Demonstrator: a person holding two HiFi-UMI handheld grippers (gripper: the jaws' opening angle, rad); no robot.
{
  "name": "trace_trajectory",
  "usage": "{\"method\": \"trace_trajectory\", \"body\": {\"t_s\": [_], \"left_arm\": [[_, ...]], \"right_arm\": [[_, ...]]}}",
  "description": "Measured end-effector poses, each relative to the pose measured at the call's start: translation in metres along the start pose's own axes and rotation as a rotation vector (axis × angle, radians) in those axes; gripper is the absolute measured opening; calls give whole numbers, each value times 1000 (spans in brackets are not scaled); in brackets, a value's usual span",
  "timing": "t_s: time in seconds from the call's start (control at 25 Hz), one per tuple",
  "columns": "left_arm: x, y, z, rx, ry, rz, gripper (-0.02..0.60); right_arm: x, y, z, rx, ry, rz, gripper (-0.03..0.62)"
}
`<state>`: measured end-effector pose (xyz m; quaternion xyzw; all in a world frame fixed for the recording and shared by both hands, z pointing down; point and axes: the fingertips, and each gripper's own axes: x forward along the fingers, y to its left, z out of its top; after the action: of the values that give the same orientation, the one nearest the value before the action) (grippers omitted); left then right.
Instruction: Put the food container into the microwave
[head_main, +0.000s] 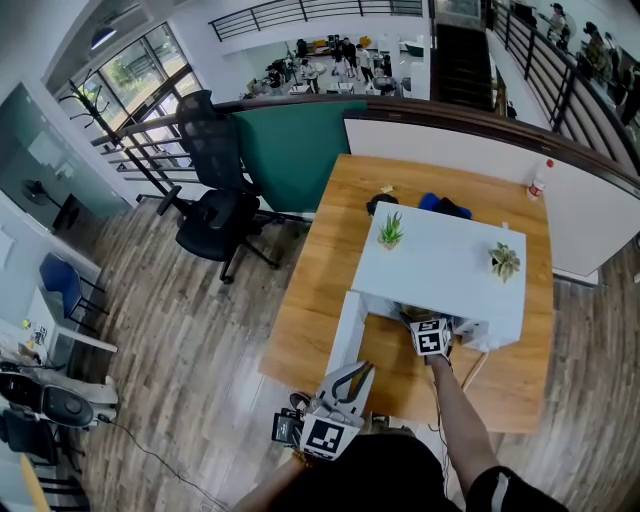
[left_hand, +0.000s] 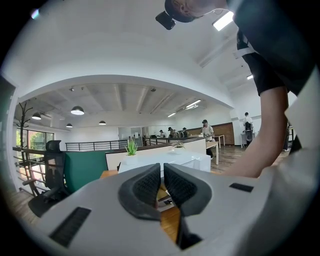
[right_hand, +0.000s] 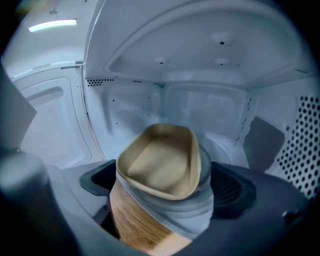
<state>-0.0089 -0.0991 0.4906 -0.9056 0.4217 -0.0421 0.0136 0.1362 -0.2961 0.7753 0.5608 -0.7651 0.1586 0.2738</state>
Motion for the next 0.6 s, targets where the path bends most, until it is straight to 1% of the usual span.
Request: {"method": "trace_trajectory", "body": {"t_s": [0.32,0.6], "left_arm": [[2,-7,1,4,-7,-12,38],[7,-13,3,-3,-24,-24,38]], "right_arm": [[-18,2,4,14,-35,-20,592],[-30,3,7,-5,-55,-14,592]]}}
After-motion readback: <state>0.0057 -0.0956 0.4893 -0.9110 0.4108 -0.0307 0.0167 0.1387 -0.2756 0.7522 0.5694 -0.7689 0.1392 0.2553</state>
